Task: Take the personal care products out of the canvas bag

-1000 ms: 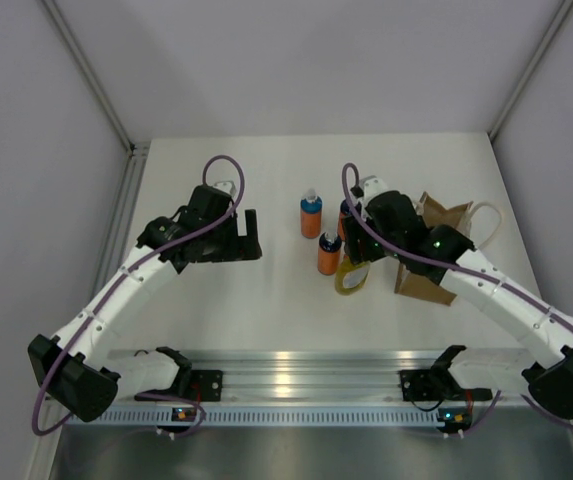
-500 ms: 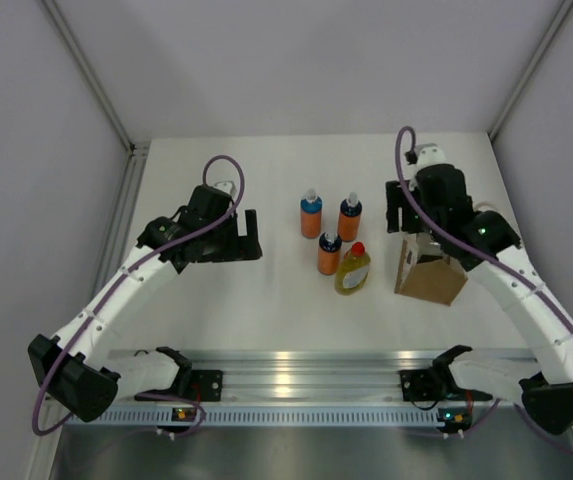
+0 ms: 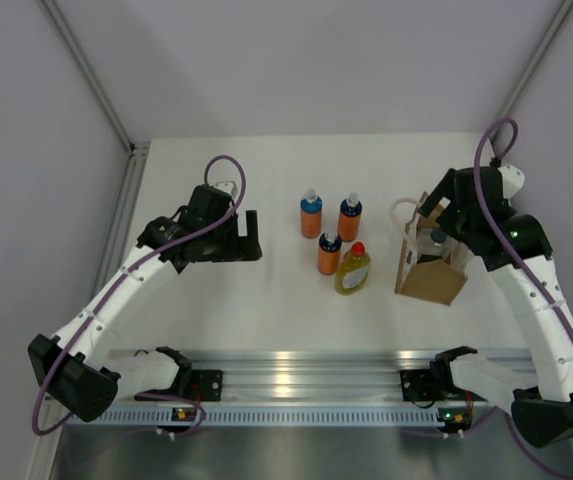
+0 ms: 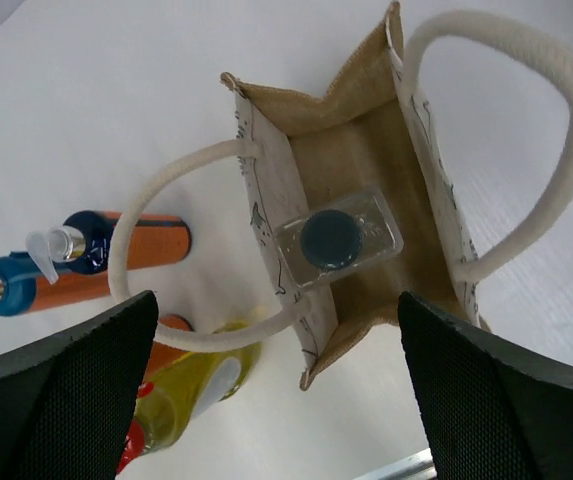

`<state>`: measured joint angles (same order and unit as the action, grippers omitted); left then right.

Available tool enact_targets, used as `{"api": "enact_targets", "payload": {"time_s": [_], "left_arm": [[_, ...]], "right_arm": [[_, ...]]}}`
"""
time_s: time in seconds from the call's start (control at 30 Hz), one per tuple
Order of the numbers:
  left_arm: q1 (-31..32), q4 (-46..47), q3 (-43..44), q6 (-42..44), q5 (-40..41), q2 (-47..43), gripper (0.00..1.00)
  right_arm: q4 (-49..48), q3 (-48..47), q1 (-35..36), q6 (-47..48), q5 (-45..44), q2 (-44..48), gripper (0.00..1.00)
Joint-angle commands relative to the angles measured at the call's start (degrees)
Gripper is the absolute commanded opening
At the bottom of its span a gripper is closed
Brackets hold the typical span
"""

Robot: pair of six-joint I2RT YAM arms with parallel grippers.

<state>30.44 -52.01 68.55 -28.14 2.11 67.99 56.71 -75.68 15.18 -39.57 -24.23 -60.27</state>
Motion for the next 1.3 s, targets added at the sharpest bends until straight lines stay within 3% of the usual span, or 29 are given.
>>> {"api": "enact_targets", "payload": {"time_s": [0.0,0.13,0.5,0.97,1.27], "left_arm": [[0.15,2.0,0.79,0.46,-0.53,-1.19,0.99],[0.15,2.17,-0.79,-0.25,-0.62,-2.24,0.98],[0.15,2.26,-0.79,0.36,0.26,-3.47,0.99],[0.15,2.7,-1.76,1.25,0.35,-3.03,0.99],[0.06,2.79,-1.85,2.3,1.49,-3.39,0.98]], "right_arm": [[4.98,1.32,-0.5,-16.29,-4.06,1.47,0.99],[7.01,3.26,-0.41,-28.69,-6.62,0.86,0.98],[10.79,3.52,-0.5,-44.96,-10.66,-6.53,0.87],[10.53,4.14,-0.68,-54.11,-11.01,-15.04,0.81],[5.61,9.23,-1.73,-54.47,-8.47,-18.56,0.8]]}}
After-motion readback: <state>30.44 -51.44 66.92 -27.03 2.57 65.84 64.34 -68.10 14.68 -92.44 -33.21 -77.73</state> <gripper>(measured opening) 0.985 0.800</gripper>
